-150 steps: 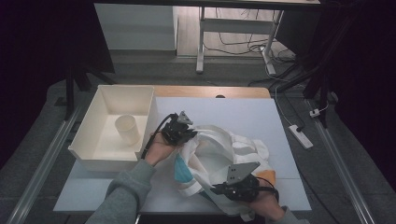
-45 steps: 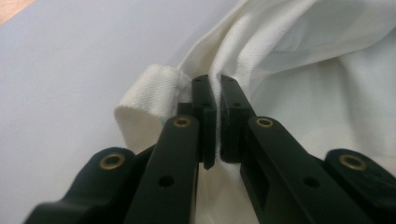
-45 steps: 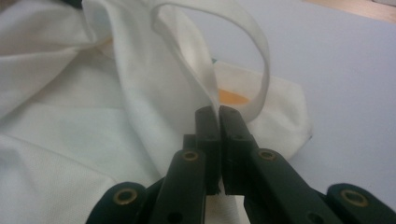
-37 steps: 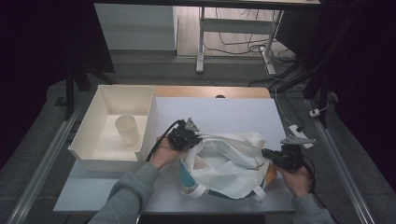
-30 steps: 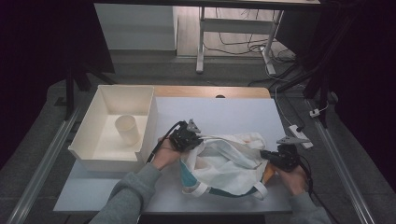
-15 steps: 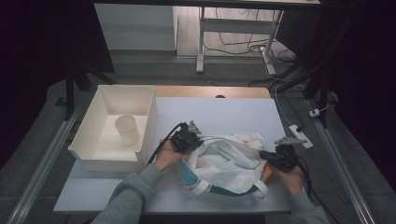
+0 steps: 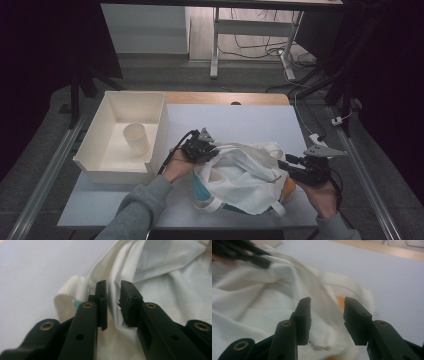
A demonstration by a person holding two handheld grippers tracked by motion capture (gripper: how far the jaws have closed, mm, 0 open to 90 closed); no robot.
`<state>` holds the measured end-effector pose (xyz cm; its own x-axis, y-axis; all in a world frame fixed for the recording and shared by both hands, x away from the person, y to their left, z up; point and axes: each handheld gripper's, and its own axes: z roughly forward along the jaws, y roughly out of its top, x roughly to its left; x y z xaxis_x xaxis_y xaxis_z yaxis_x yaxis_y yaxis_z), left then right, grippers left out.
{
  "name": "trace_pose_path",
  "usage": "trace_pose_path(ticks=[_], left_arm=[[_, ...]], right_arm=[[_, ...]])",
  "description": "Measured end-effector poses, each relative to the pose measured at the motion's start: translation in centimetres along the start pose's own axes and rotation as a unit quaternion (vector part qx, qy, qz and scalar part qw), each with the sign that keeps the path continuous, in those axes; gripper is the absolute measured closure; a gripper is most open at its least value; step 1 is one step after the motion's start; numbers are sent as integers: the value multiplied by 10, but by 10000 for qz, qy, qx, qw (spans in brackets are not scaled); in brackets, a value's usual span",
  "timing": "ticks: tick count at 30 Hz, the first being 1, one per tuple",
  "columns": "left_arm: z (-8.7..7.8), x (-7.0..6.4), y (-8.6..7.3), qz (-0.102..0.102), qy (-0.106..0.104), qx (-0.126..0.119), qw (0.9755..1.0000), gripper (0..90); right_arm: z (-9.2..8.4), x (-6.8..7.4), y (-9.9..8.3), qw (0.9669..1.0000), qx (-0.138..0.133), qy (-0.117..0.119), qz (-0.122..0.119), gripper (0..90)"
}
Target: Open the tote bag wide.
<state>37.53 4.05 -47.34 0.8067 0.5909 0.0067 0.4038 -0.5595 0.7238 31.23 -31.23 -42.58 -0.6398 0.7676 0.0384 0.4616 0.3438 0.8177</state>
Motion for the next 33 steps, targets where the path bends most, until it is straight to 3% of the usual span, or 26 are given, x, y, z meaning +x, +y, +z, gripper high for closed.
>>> trace_pose_path(ticks=[4, 9, 12, 19, 23, 26, 30, 33], left_arm=[[-12, -2, 5, 12, -4, -218, 9998, 678], [-21, -11, 18, 193, -125, -460, 9987, 614], [-9, -15, 29, 451, -131, -292, 9985, 588], [25, -14, 38, 614, -194, 46, 9979, 573], [34, -14, 37, 706, -125, 195, 9972, 589], [35, -14, 35, 714, -27, 282, 9970, 704], [38, -14, 33, 727, -93, 340, 9967, 821], [39, -13, 32, 742, -98, 350, 9966, 849]], right_arm=[[14, 27, 4, 9976, 132, 565, -379, 542], [33, 47, 3, 9932, 264, 956, -609, 528], [41, 56, 4, 9904, 283, 1170, -675, 524], [47, 82, 14, 9830, 174, 1576, -926, 507], [54, 100, 19, 9778, 223, 1745, -1135, 490], [62, 109, 19, 9752, 362, 1791, -1245, 486], [76, 117, 17, 9737, 620, 1751, -1323, 487], [86, 122, 14, 9726, 899, 1613, -1412, 509]])
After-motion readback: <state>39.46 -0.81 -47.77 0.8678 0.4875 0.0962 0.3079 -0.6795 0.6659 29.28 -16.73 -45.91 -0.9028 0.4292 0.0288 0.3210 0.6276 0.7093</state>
